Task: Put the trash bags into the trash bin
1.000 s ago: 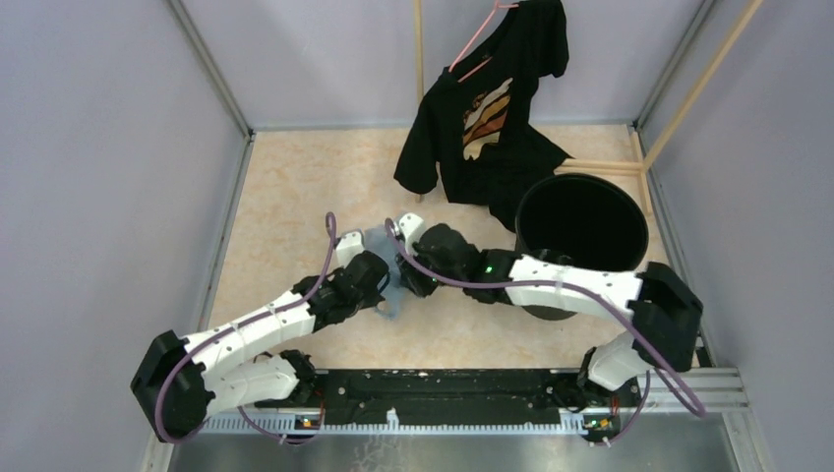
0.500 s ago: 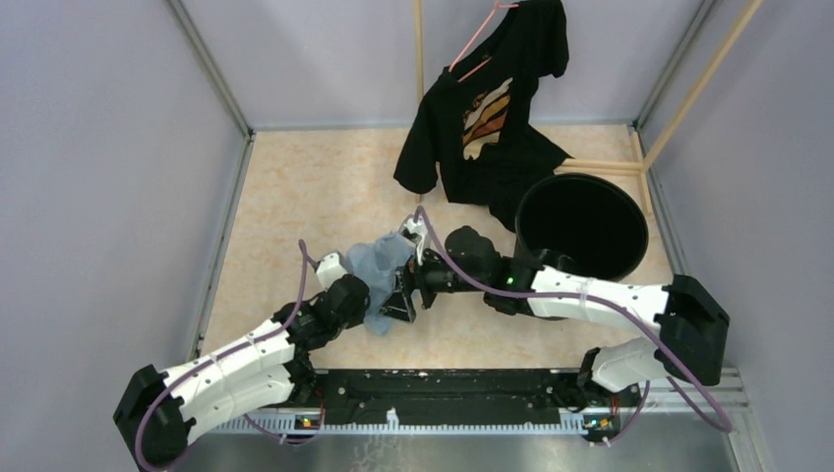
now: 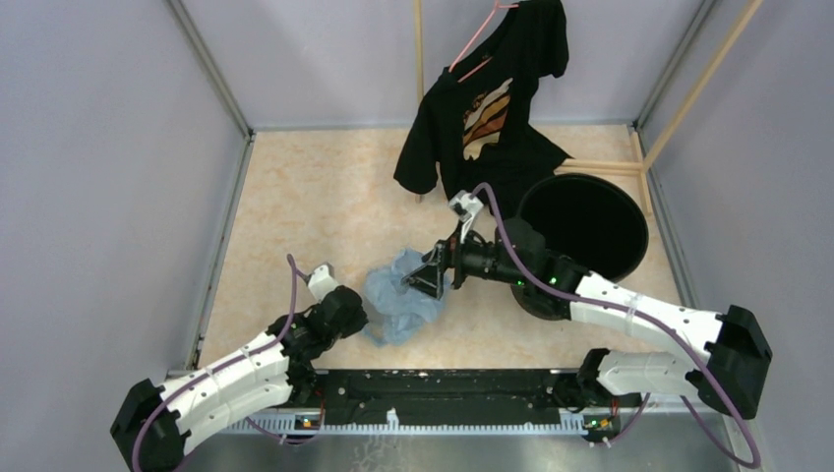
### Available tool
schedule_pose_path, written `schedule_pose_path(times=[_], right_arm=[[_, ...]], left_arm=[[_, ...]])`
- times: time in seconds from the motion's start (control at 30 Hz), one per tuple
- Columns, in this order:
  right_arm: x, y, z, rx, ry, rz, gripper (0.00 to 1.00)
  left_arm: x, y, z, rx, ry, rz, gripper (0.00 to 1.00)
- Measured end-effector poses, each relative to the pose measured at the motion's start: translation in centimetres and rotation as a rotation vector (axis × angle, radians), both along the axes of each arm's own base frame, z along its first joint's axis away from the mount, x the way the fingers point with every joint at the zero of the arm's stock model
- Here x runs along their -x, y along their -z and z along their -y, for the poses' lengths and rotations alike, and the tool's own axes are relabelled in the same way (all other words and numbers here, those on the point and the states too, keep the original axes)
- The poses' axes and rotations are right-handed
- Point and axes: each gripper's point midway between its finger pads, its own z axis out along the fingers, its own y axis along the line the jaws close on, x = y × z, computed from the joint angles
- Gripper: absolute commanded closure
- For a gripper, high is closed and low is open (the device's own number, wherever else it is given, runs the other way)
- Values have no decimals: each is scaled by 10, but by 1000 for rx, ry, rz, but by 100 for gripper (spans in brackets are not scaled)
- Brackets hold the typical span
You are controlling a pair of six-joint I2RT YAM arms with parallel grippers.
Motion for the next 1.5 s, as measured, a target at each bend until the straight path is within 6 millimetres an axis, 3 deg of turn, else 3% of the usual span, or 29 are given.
schedule_pose_path(times=[0.13, 0.2, 0.3, 0.47, 0.6, 0.77, 0.87, 1.2, 1.5], right_arm=[[-20, 5, 18, 38, 99, 16, 9], [-26, 12, 23, 77, 130, 30, 16], [-26, 29, 25, 160, 88, 70, 23], [-20, 62, 23, 311, -43, 144, 25], [-9, 74, 28, 406, -138, 232, 23], [25, 81, 23, 507, -271, 375, 14], [38, 85, 24, 557, -312, 435, 2], [12, 98, 59, 786, -258, 589, 1], [28, 112, 64, 817, -518, 795, 13]], left_arm=[[3, 4, -3, 9, -18, -11, 100], [5, 6, -4, 14, -24, -13, 100], [6, 8, -5, 22, -32, -16, 100], [6, 7, -5, 28, -35, -14, 100], [6, 7, -5, 25, -32, -14, 100], [6, 5, -6, 8, -16, -9, 100], [4, -1, -5, 7, -5, 8, 100], [-1, -21, -2, 37, 40, 96, 100], [-4, -38, -2, 69, 53, 172, 100]])
